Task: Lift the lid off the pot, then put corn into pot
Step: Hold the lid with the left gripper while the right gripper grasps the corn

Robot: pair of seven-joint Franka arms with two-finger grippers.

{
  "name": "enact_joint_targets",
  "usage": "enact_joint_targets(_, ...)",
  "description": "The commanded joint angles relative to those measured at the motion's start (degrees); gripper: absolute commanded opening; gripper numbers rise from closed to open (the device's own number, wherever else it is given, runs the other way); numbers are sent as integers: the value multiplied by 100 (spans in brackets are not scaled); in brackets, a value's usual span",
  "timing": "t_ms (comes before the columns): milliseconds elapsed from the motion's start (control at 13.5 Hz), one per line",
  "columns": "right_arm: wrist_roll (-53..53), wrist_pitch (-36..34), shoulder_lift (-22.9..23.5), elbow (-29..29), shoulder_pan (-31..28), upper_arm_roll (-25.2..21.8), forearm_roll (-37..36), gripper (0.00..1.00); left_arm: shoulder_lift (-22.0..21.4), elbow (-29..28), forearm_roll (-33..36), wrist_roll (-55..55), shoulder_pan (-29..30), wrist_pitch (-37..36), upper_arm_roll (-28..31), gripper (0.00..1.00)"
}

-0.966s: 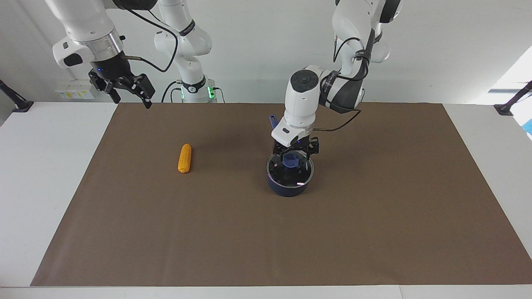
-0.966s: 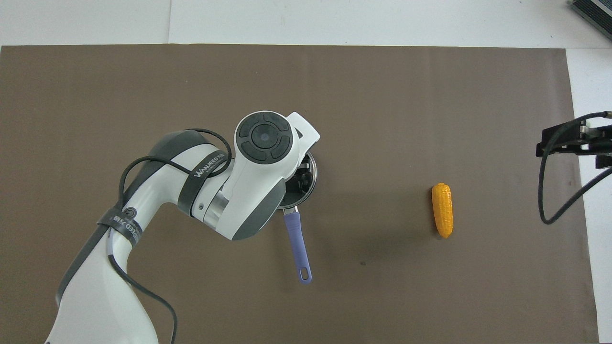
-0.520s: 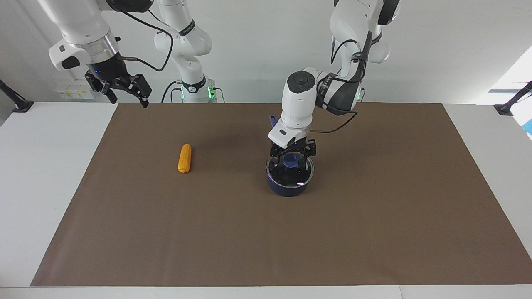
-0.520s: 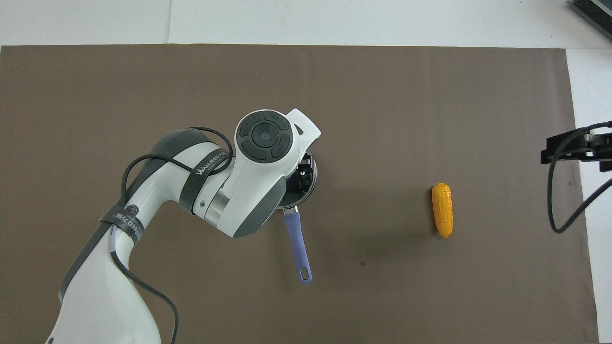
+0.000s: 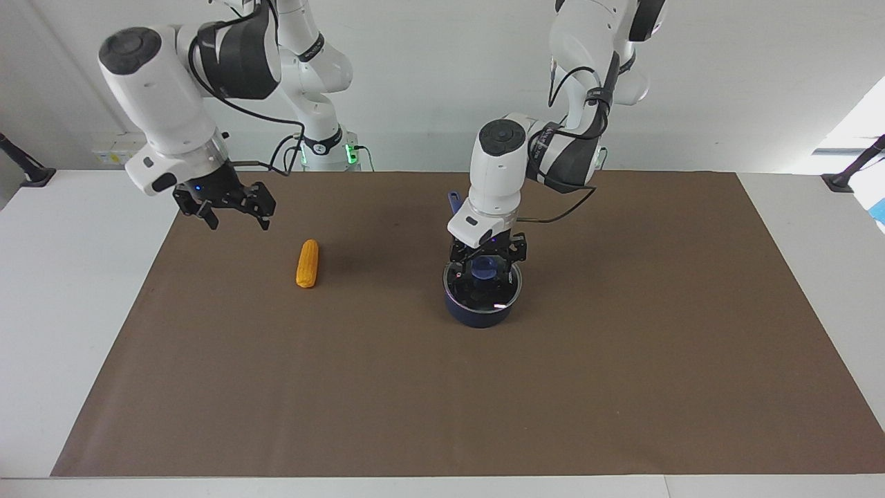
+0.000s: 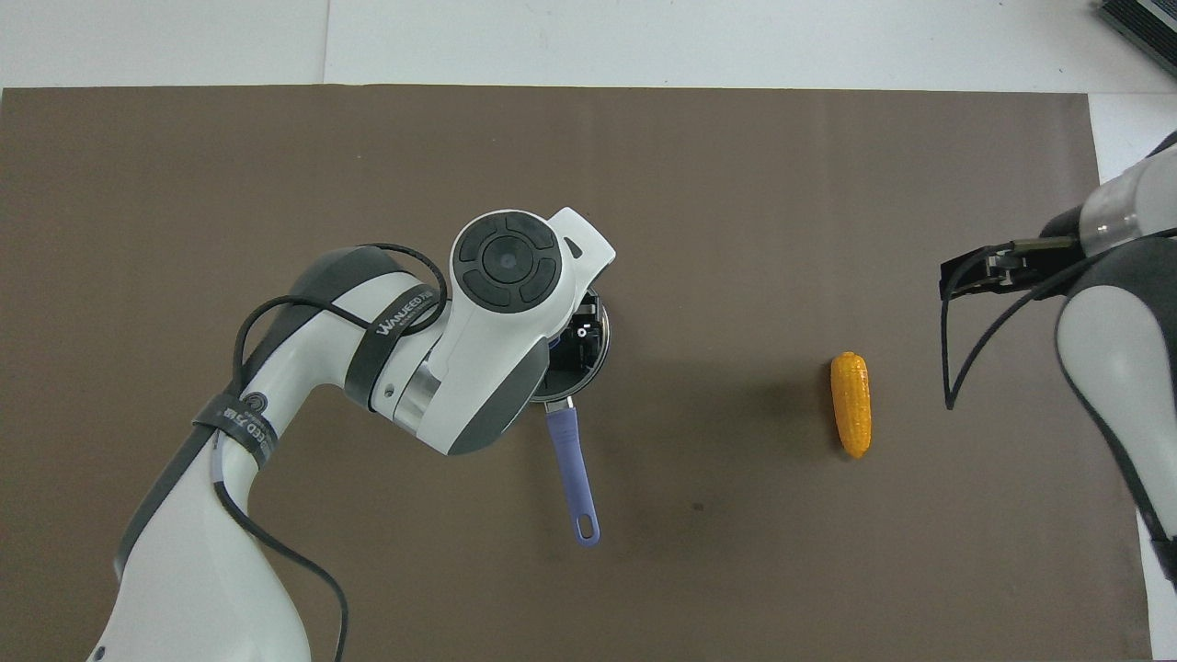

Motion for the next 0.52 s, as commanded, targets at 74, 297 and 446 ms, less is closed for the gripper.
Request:
enact_joint_targets(74,-82,1502,-29,-1465,211,35,91,100,67,11,181,-70,-23,8,25,100)
enact_joint_targets(297,-30,1820,-55,-1984,211,44,91,100,155,64,252,-61,-24,44,16,91)
enact_joint_targets(446,92,1961,-91,-2302,307,44,91,100,146,64,252,-61,-15,9,25,85)
